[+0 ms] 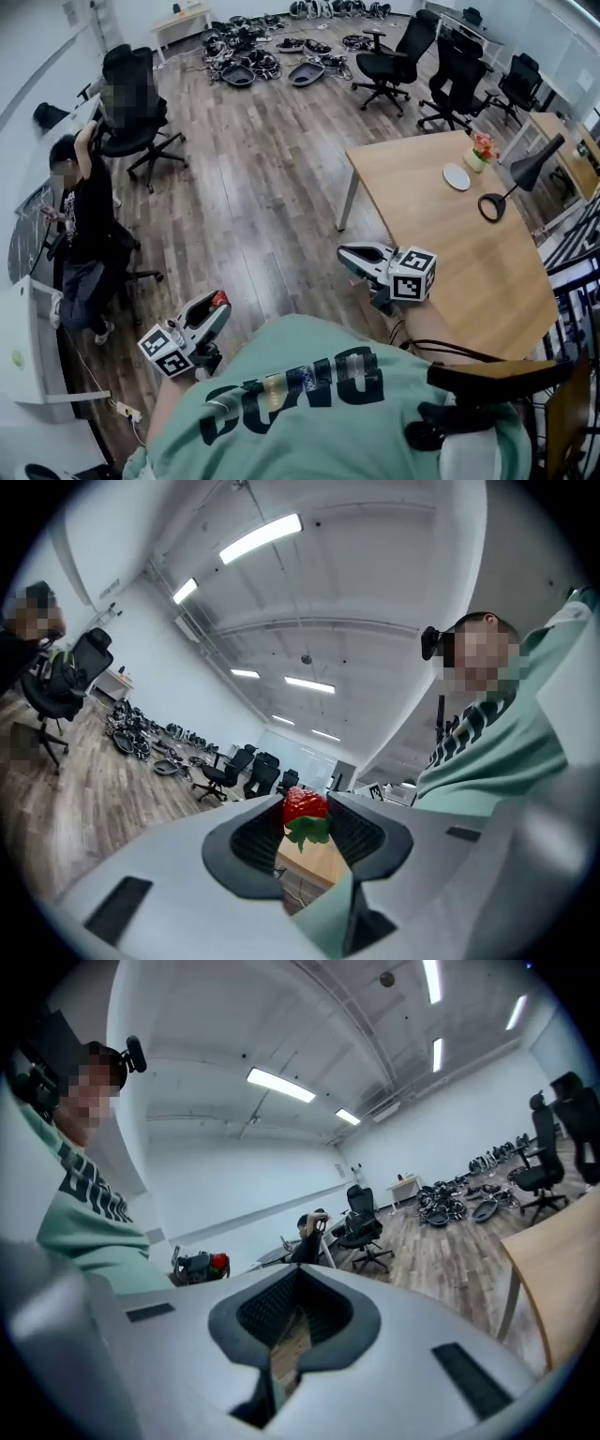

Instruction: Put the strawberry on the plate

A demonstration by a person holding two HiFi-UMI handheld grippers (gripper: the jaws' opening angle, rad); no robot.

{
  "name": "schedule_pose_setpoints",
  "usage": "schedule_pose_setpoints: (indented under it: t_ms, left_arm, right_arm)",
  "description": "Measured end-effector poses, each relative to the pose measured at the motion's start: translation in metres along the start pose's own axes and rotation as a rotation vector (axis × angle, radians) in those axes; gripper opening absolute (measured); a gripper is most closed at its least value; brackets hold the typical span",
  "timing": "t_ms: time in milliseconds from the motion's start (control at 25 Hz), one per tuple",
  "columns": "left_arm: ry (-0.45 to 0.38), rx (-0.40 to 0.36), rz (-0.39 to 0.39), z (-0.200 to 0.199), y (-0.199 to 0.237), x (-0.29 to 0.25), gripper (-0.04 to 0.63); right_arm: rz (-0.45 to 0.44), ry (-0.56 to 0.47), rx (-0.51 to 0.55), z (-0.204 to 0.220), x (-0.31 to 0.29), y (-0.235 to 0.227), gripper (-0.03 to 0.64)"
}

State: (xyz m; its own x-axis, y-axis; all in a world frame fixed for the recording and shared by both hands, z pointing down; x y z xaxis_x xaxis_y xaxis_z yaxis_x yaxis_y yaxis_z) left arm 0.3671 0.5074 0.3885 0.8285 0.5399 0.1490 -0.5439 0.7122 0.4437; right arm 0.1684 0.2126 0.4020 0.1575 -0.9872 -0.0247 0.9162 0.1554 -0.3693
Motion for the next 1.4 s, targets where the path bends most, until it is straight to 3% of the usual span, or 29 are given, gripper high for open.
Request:
schedule_pose_setpoints:
  t_ms: [120,320,440,600,760,1040,1160,1280,1400]
  left_arm:
    - [0.023,0.028,0.066,-0.009,0.035,-0.026,0.149]
    - [0.067,0.065,0.148,-0.005,0.071,-0.090,0.149]
    - [0.104,0.036,0.157,-0.012,0.093,-0.135,0.147]
    - [0.094,0.005,0.119,-0.033,0.121,-0.204,0.147]
    - [0.105,-0.023,0.088,-0.047,0.148,-0.277,0.147]
    - [0.140,-0.036,0.128,-0.051,0.205,-0.375,0.147]
    - [0.149,0.016,0.131,-0.057,0.264,-0.396,0.149]
    - [0.165,0.049,0.206,-0.065,0.324,-0.426,0.149]
    - [0.184,0.055,0.296,-0.098,0.385,-0.464,0.147]
  right_arm:
    - [0.055,0.042,0.023,0.007,-0.005,-0.010,0.006]
    - [0.158,-0.007,-0.037,0.004,0.006,-0.069,0.006]
    - [0.145,-0.022,-0.017,-0.008,0.001,-0.115,0.006]
    - [0.136,-0.036,-0.044,-0.041,-0.006,-0.196,0.006]
    - [0.074,-0.014,0.006,-0.082,-0.015,-0.271,0.006]
    - [0.070,0.017,-0.009,-0.104,-0.039,-0.368,0.006]
    - [0.127,0.038,0.002,-0.107,-0.055,-0.401,0.006]
    - [0.234,0.023,0.005,-0.117,-0.072,-0.434,0.006]
    - [0.345,-0.034,-0.021,-0.140,-0.100,-0.459,0.006]
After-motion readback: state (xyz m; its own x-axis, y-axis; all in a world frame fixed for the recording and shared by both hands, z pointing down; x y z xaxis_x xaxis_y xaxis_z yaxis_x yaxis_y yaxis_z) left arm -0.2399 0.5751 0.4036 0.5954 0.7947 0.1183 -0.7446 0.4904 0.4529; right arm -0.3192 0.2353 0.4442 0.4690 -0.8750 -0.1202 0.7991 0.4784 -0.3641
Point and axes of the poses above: the fingertips, and each gripper's own axes: x backward along the fingers, y to its left, z out of its underside, the point moved 6 cm from there along x, backward along the fingers, and after that the axes turned 6 degrees about -y, right-handed, at the moved point
